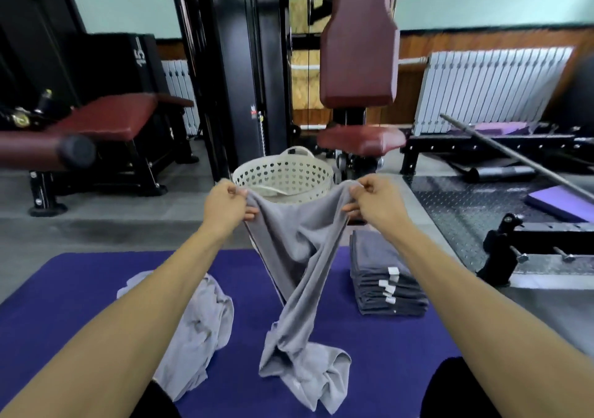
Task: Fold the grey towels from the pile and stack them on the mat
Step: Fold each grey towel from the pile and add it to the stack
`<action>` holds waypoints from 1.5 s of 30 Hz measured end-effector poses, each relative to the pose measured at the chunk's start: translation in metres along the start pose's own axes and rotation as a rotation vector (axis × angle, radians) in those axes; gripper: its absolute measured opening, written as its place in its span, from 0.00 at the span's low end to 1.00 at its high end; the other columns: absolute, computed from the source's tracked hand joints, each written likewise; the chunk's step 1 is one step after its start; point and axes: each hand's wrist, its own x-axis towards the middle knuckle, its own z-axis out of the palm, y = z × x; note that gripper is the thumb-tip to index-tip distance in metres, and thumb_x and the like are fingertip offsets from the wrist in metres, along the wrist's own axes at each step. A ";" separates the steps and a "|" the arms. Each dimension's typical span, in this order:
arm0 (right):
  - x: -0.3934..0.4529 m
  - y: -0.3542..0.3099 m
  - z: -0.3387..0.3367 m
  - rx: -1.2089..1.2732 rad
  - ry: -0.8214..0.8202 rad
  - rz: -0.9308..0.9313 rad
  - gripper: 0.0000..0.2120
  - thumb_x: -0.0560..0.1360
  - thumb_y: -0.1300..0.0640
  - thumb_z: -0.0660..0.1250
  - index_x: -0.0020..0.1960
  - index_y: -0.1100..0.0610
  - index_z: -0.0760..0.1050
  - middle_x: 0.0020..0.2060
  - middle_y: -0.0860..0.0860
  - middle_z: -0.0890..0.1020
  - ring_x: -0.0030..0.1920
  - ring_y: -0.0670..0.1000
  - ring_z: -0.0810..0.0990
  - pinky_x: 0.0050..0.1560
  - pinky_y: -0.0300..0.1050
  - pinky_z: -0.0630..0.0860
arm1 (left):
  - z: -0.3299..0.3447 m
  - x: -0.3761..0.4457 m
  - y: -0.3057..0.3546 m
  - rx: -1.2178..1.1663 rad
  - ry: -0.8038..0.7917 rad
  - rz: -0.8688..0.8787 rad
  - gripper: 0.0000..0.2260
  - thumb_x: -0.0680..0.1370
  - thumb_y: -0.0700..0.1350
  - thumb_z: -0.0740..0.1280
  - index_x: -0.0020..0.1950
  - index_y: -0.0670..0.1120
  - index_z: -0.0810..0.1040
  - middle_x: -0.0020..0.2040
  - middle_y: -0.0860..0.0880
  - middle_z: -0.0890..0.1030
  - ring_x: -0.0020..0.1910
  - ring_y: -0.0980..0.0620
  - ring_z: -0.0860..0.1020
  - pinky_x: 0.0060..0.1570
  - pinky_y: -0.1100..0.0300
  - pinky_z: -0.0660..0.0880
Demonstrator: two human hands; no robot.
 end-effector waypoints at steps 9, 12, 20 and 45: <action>-0.005 -0.170 -0.051 -0.062 0.224 -0.316 0.11 0.77 0.58 0.62 0.37 0.54 0.76 0.34 0.52 0.84 0.39 0.52 0.85 0.47 0.51 0.82 | -0.057 -0.003 0.175 -0.084 0.071 0.315 0.09 0.82 0.38 0.63 0.41 0.44 0.71 0.41 0.45 0.78 0.42 0.48 0.81 0.43 0.57 0.82; -0.011 -0.218 -0.066 -0.113 0.294 -0.411 0.07 0.79 0.55 0.62 0.45 0.55 0.78 0.44 0.51 0.83 0.47 0.52 0.81 0.46 0.46 0.77 | -0.076 -0.008 0.223 -0.119 0.073 0.396 0.10 0.81 0.38 0.65 0.40 0.45 0.72 0.40 0.45 0.78 0.45 0.45 0.81 0.48 0.50 0.82; -0.031 -0.277 -0.092 -0.190 0.422 -0.589 0.08 0.80 0.56 0.64 0.51 0.57 0.81 0.42 0.49 0.79 0.43 0.47 0.77 0.39 0.33 0.70 | -0.089 -0.030 0.278 -0.249 0.177 0.520 0.07 0.80 0.40 0.67 0.42 0.47 0.76 0.44 0.44 0.83 0.45 0.46 0.84 0.50 0.49 0.82; 0.114 -0.216 -0.047 -0.011 0.127 -0.215 0.07 0.77 0.57 0.70 0.44 0.60 0.83 0.34 0.58 0.85 0.29 0.50 0.83 0.30 0.35 0.77 | -0.033 0.102 0.233 -0.010 0.135 0.367 0.06 0.79 0.39 0.67 0.42 0.44 0.78 0.35 0.44 0.82 0.31 0.48 0.82 0.43 0.52 0.82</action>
